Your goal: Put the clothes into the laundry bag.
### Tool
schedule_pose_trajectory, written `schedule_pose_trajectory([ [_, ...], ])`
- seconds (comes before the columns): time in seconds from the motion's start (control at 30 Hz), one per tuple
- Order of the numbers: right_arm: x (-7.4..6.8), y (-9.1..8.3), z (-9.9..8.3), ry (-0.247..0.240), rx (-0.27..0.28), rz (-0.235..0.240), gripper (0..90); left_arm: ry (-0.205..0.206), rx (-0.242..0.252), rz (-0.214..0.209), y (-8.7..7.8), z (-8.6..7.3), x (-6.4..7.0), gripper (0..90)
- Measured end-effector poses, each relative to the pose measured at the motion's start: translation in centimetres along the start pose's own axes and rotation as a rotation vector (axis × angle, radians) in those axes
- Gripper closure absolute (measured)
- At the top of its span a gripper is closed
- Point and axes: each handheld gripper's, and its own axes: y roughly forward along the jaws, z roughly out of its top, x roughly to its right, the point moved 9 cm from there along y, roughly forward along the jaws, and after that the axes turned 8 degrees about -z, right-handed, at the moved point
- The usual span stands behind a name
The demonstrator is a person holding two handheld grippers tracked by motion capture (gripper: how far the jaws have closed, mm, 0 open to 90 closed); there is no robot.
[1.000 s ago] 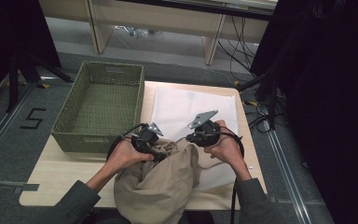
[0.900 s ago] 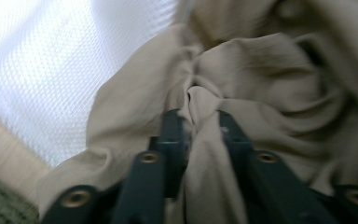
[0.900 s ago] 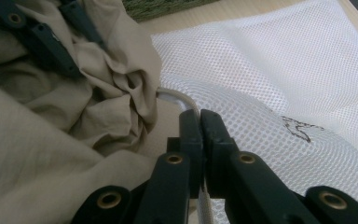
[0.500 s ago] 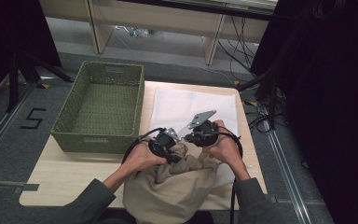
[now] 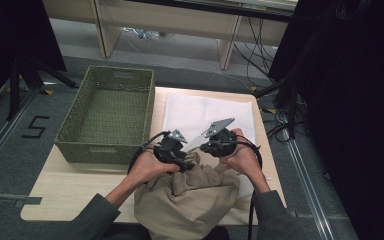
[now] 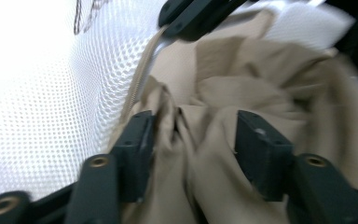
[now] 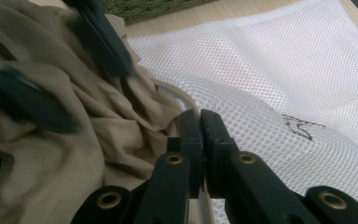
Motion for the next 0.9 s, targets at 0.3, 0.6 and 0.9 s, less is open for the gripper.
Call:
schedule_pose_trajectory([
  [0.3, -0.1, 0.0, 0.1, -0.003, -0.004, 0.000, 89.1, 0.020, -0.103, -0.069, -1.0, -3.9, 3.7, 18.8],
  [0.6, -0.4, 0.0, 0.0, 0.011, -0.017, 0.005, 89.0, 0.123, -0.215, 0.014, 4.3, -4.6, 2.0, 72.1],
  [0.9, -0.5, -0.1, 0.0, 0.008, -0.010, 0.018, 89.1, 0.025, -0.114, 0.220, 3.7, -1.8, -3.3, 83.3],
])
